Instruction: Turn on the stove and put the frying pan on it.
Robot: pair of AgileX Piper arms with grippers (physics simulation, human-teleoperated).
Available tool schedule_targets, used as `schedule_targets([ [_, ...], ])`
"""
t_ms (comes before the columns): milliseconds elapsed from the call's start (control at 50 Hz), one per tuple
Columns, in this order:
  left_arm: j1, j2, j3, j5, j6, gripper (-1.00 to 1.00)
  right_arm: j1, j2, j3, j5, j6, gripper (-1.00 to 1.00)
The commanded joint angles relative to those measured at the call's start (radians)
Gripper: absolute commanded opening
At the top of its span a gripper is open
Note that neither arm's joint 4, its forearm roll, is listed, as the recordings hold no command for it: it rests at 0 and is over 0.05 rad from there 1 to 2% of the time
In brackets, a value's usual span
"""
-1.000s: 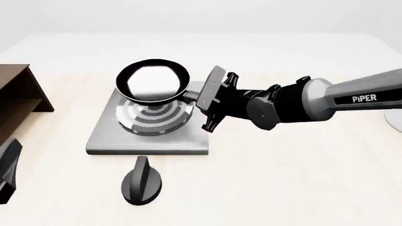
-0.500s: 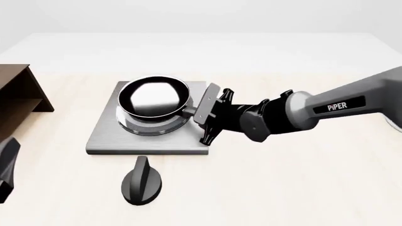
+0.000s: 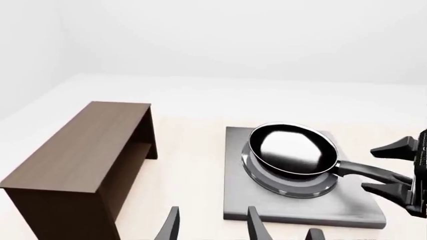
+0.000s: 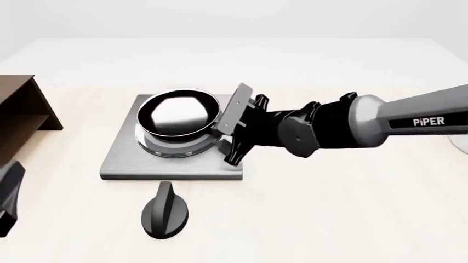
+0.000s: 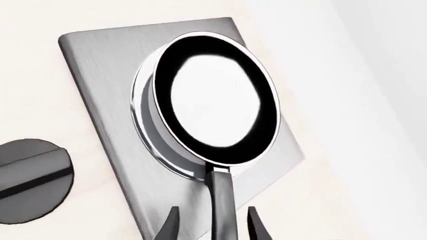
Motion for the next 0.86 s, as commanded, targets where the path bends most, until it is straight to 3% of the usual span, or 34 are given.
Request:
schedule_targets([
  [20, -0.005, 0.0, 0.01, -0.005, -0.001, 1.0, 0.065, -0.139, 0.036, 0.116, 0.044, 1.0],
  [40, -0.005, 0.0, 0.012, -0.008, -0.001, 1.0, 0.053, -0.172, 0.061, 0.103, 0.013, 1.0],
  [80, -0.005, 0.0, 0.012, -0.008, 0.0, 1.0, 0.048, -0.188, 0.07, 0.101, 0.006, 1.0],
  [100, -0.007, 0.0, 0.015, -0.01, 0.002, 1.0, 0.061, -0.218, 0.064, 0.136, 0.031, 1.0],
  [180, -0.007, 0.0, -0.005, 0.009, 0.002, 1.0, 0.058, -0.314, 0.117, 0.127, 0.014, 1.0],
  [220, -0.005, 0.0, -0.003, 0.005, -0.001, 1.0, 0.057, -0.415, 0.139, 0.137, 0.059, 1.0],
  [300, 0.0, 0.0, -0.015, 0.016, -0.004, 1.0, 0.034, -0.555, 0.21, 0.117, 0.08, 1.0],
  [320, 0.001, 0.0, -0.013, 0.015, -0.005, 1.0, 0.034, -0.591, 0.224, 0.119, 0.1, 1.0],
  [340, 0.002, 0.0, -0.008, 0.009, -0.002, 1.0, 0.022, -0.724, 0.291, 0.119, 0.136, 1.0],
  [360, 0.002, 0.0, -0.008, 0.009, -0.002, 1.0, 0.022, -0.725, 0.292, 0.119, 0.136, 1.0],
  [400, 0.002, 0.0, -0.012, 0.012, -0.001, 1.0, 0.006, -0.827, 0.336, 0.139, 0.212, 1.0],
  [440, 0.004, 0.0, -0.021, 0.019, -0.001, 1.0, -0.04, -0.951, 0.426, 0.117, 0.193, 1.0],
  [480, 0.006, 0.0, -0.027, 0.026, -0.002, 1.0, -0.08, -1.06, 0.481, 0.133, 0.253, 1.0],
  [500, 0.007, 0.0, -0.022, 0.02, -0.002, 1.0, -0.118, -1.185, 0.545, 0.131, 0.245, 1.0],
  [520, 0.006, 0.0, -0.022, 0.02, -0.001, 1.0, -0.142, -1.27, 0.568, 0.162, 0.302, 1.0],
  [560, 0.006, 0.0, -0.023, 0.02, 0.0, 1.0, -0.152, -1.298, 0.579, 0.174, 0.322, 1.0],
  [600, 0.006, 0.0, -0.024, 0.02, 0.003, 1.0, -0.205, -1.426, 0.626, 0.205, 0.341, 1.0],
  [620, 0.006, 0.0, -0.023, 0.017, 0.005, 1.0, -0.213, -1.456, 0.648, 0.222, 0.4, 1.0],
  [640, 0.007, 0.0, -0.024, 0.017, 0.004, 1.0, -0.233, -1.493, 0.664, 0.228, 0.41, 1.0],
  [660, 0.009, 0.0, -0.028, 0.022, 0.001, 1.0, -0.314, -1.567, 0.702, 0.243, 0.415, 1.0],
  [700, 0.009, 0.0, -0.056, 0.048, 0.001, 1.0, -0.365, -1.653, 0.749, 0.265, 0.455, 1.0],
  [720, 0.01, 0.0, -0.062, 0.054, 0.0, 1.0, -0.424, -1.726, 0.801, 0.268, 0.446, 1.0],
  [740, 0.011, 0.0, -0.061, 0.053, 0.0, 1.0, -0.444, -1.748, 0.827, 0.27, 0.446, 1.0],
  [780, 0.013, 0.0, -0.046, 0.04, 0.0, 1.0, -0.5, -1.783, 0.882, 0.249, 0.499, 1.0],
  [860, 0.021, 0.0, -0.038, 0.03, -0.006, 1.0, -0.606, -1.811, 0.965, 0.175, 0.521, 1.0],
])
